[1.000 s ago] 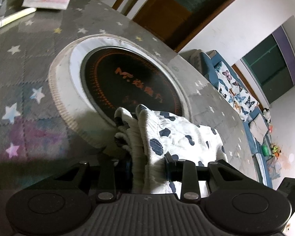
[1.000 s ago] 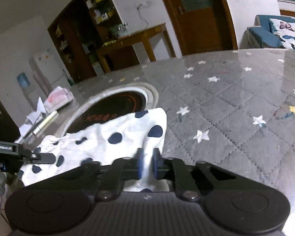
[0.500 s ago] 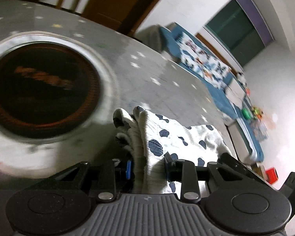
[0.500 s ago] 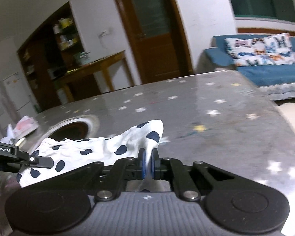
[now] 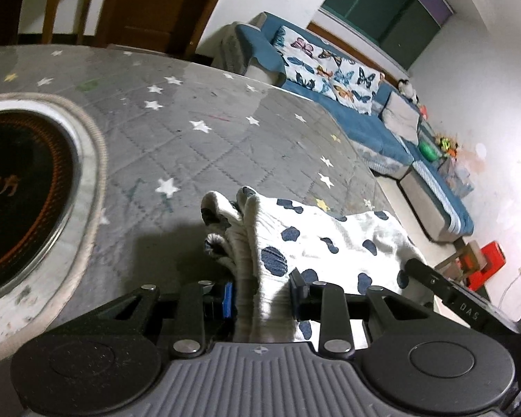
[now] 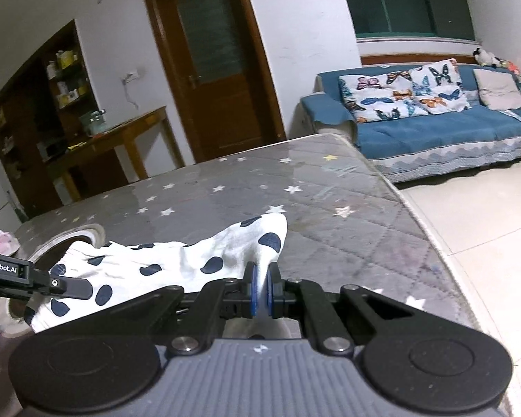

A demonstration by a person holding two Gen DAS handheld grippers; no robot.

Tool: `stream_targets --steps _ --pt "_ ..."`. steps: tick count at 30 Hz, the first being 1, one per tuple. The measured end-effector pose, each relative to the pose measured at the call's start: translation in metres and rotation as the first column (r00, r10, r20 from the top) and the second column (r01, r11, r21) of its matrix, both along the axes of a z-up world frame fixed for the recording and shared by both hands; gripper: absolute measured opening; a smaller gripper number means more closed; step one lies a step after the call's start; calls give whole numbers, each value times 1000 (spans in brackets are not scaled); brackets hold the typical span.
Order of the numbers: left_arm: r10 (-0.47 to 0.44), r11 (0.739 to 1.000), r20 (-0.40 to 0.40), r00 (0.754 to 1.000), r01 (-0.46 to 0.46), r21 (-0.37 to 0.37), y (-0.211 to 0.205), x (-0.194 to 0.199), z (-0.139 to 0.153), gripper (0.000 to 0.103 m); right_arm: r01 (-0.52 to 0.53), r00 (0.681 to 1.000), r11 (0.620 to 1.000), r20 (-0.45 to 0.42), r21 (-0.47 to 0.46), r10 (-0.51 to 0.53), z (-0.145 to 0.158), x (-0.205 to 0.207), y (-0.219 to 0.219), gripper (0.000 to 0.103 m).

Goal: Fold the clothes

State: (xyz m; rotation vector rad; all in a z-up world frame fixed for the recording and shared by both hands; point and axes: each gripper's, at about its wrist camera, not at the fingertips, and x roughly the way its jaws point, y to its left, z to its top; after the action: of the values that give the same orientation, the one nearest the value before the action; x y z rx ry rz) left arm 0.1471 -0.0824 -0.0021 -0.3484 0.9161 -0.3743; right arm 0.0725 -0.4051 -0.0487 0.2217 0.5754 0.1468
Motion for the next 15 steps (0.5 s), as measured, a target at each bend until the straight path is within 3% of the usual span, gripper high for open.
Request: stream_targets --steps 10,15 --pt "-46 995 14 999 45 89 -31 12 -2 36 27 999 999 -41 -30 -28 -13 10 -13 8" --pt "-52 992 14 999 50 115 -33 12 -4 39 32 998 999 -51 -44 -34 -15 13 -11 16"
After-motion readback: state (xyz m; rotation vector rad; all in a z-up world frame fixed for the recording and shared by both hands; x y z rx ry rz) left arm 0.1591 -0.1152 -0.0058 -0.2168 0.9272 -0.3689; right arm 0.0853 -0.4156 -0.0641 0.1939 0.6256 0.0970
